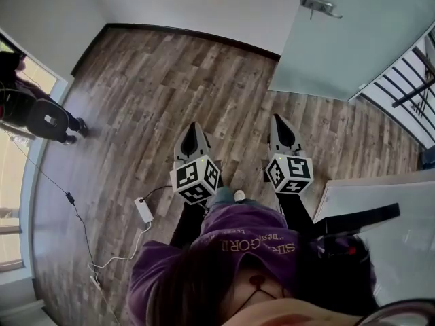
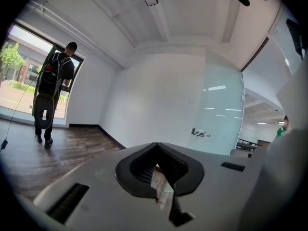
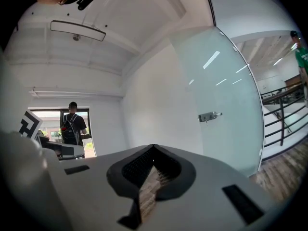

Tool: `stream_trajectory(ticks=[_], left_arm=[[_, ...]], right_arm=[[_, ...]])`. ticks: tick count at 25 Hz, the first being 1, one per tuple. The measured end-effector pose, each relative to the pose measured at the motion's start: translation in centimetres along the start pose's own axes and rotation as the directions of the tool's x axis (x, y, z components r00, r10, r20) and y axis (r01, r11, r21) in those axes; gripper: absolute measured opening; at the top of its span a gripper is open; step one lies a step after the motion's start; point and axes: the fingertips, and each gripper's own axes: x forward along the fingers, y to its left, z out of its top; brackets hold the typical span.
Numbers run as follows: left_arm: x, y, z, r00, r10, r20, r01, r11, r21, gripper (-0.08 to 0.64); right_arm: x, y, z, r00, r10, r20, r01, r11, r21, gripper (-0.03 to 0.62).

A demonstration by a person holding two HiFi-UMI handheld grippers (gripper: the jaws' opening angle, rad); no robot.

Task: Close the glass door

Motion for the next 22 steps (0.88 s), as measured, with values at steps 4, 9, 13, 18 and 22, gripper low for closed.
stream_trajectory(ticks=[4,9,13,18,22], left_arm=[[2.7,0.6,1.3,1.000,0.005,0.027,-0.005,1.000,0.012,0.000],[7.9,4.1,3.8,0.997,0.031,0.071,-0.029,0.999,-0.029,0.000],[13.0,7.9,6.7,0.995,0.063,0.081,-0.061,0.998,-0.025,0.000],[19.4,11.9,9.4,0.994,0.066,0.086,-0.065,0.998,-0.016,0.000],[23.1,14.1,10.4,0.995,0.057,0.083,-0.057,0.998,-0.002,0.000]], right_arm=[[3.4,-0.1,0.7,1.000,0.006,0.006,-0.006,1.000,0.002,-0.014],[9.8,1.2,1.5,1.000,0.010,0.025,-0.010,1.000,0.002,-0.014],[16.6,2.9,2.4,0.999,0.031,0.018,-0.030,0.999,-0.011,-0.014],[24.6,4.6,3.8,0.999,0.040,0.035,-0.039,0.999,-0.014,-0.014],[28.3,5.6,3.6,0.999,0.026,0.033,-0.025,0.999,-0.023,-0.014]])
